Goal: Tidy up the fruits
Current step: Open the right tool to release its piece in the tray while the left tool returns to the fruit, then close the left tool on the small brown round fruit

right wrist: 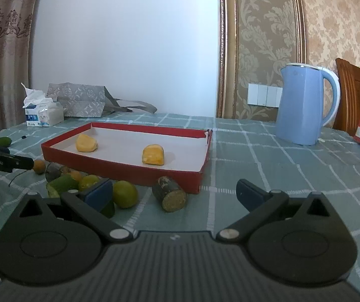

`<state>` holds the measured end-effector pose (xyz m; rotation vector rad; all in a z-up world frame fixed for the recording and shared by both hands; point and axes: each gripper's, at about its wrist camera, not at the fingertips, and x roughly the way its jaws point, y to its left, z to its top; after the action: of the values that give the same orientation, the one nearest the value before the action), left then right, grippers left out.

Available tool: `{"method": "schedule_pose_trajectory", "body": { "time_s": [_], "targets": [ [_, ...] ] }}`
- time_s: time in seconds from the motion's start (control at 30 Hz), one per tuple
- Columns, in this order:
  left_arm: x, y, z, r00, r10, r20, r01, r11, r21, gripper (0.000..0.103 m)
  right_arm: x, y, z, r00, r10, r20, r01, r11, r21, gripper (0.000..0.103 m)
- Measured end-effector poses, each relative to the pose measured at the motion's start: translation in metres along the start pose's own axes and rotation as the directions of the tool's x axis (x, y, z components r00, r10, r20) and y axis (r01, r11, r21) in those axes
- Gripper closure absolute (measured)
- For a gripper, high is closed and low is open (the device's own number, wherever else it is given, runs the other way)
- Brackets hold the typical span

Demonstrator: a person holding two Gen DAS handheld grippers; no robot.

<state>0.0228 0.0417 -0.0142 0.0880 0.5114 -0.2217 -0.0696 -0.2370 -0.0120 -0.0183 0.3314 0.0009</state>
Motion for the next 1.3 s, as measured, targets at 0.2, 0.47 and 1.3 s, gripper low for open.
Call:
{"method": "schedule_pose_trajectory", "body": {
  "time_s": [0.2,0.47,1.3],
  "targets": [
    [0.009,0.002,0.001,0.999,-0.024,-0.026,0.024,1.000,-0.020,0.020,0.002,0.000,0.000,1.000,-0.003,-0.014,0.003,1.000,0.003,0.000],
    [0.025,0.003,0.008,0.995,-0.075,-0.072,0.072,0.997,-0.038,0.020,0.008,-0.001,0.000,0.999,-0.004,-0.043,0.004,1.000,0.012,0.000],
    [0.048,-0.004,0.011,0.992,-0.051,-0.113,0.054,0.998,0.023,0.062,0.014,-0.004,0.000,0.997,-0.016,-0.075,0.018,0.999,0.027,0.000]
  ]
}}
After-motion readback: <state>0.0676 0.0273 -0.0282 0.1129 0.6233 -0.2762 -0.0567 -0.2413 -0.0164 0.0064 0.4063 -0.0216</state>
